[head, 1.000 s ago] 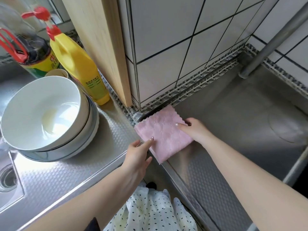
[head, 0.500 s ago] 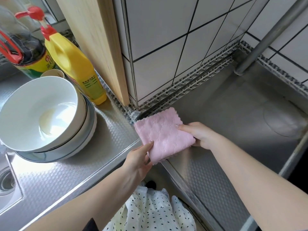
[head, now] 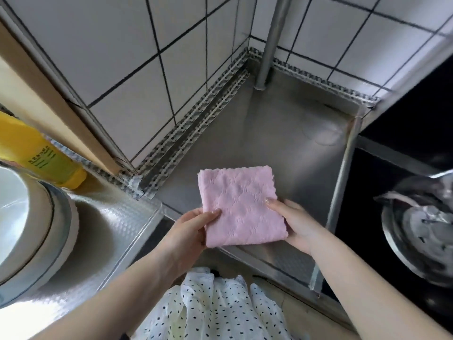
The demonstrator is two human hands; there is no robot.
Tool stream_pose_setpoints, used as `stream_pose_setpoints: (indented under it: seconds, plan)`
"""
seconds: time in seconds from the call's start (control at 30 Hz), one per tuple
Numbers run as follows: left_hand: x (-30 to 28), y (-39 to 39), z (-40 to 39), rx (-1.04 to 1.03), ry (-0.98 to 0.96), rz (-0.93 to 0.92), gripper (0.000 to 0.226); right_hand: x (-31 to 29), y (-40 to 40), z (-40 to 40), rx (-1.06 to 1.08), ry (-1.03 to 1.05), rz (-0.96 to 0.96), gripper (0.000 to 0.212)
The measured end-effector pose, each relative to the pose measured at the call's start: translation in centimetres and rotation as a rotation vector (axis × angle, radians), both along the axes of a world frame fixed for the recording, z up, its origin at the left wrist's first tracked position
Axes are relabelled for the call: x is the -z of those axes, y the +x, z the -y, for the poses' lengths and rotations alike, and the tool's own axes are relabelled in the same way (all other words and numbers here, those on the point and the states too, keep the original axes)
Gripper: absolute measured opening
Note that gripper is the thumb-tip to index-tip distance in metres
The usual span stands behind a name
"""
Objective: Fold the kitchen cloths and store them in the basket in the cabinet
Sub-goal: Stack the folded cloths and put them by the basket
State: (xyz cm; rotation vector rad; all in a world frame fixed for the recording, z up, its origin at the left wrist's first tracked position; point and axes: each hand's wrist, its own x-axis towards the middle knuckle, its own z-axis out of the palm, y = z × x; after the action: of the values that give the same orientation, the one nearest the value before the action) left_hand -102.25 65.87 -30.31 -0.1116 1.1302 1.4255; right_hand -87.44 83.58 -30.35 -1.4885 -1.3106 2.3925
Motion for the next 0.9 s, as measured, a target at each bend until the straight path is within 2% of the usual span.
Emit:
stream_pose_setpoints:
  seconds: [0.1,0.2,0.33,0.43,0.7,0.9]
  plan:
    - [-0.8,2.6,-2.3,0.21,0.033,-0.026,0.041,-0.6,6.4,0.9,0.162,0.018,-0.02,0.038]
    - [-1.5,5.9,-4.3,0.422,0.056,-0.037,0.049,-1.2,12.6,2.8,0.343,0.024,-0.077,0.031]
    - [-1.8,11.6,-6.1,0.741,0.082,-0.039,0.054,-1.4,20.9,6.4,0.518,0.06,-0.105,0.051]
    - [-2.1,16.8,-7.0,0.96,0.085,-0.068,0.062,-1.6,27.0,10.4,0.619,0.109,-0.1,0.053]
    - [-1.8,31.2,-6.9,1.42,0.071,-0.066,0.042,-1.5,38.7,21.5,1.077,0.131,-0.206,0.037]
    - [-1.6,42.4,-6.5,1.69,0.057,-0.054,0.055,-1.0,44.8,28.8,1.42,0.092,-0.218,0.048]
